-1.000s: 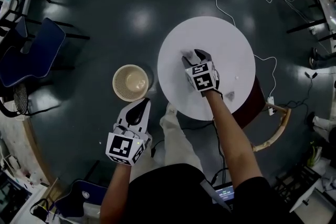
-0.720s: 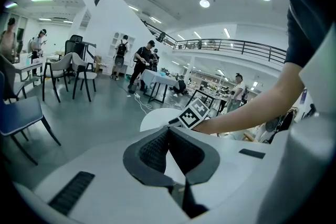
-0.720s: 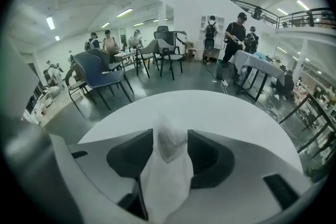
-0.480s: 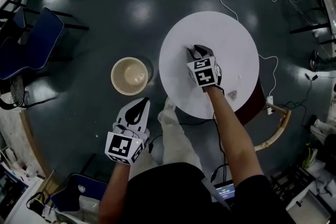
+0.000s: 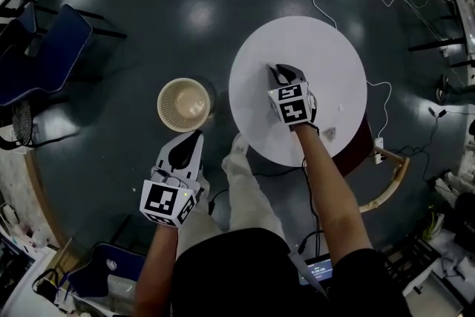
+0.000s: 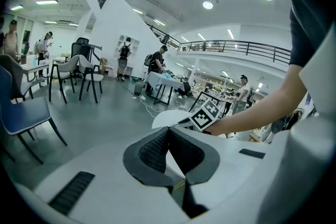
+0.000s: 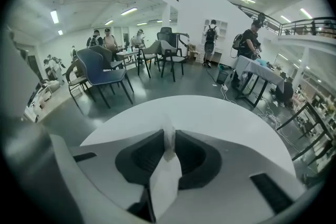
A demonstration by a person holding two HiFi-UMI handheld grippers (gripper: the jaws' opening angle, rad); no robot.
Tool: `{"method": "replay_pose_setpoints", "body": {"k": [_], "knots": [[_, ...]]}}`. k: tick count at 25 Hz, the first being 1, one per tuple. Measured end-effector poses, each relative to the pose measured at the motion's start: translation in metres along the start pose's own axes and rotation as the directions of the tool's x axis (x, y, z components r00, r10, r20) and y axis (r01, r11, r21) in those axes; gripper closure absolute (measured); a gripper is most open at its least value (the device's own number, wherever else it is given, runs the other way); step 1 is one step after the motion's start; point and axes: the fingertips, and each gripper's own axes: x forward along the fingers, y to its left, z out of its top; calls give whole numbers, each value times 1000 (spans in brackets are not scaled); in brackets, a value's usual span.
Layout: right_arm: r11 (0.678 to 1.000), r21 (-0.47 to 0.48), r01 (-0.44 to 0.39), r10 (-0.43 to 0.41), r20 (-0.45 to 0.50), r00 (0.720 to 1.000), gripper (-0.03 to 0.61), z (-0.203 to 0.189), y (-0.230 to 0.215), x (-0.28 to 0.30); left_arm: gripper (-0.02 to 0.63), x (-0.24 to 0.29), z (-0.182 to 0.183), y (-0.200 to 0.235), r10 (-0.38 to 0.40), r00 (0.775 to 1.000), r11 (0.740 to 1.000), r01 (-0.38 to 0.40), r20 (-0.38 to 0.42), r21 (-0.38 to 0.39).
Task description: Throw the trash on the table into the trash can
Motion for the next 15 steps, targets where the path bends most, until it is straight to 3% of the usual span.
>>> {"method": "replay_pose_setpoints", "body": {"k": [7, 15], "knots": [[999, -28, -24, 24, 14, 1000, 503, 15, 26, -3, 606, -24, 1, 24, 51, 998, 999, -51, 26, -2], [989, -107, -105, 109, 29, 994, 505, 40, 114, 18, 606, -74, -26, 68, 132, 991, 990, -131, 32, -50]]}}
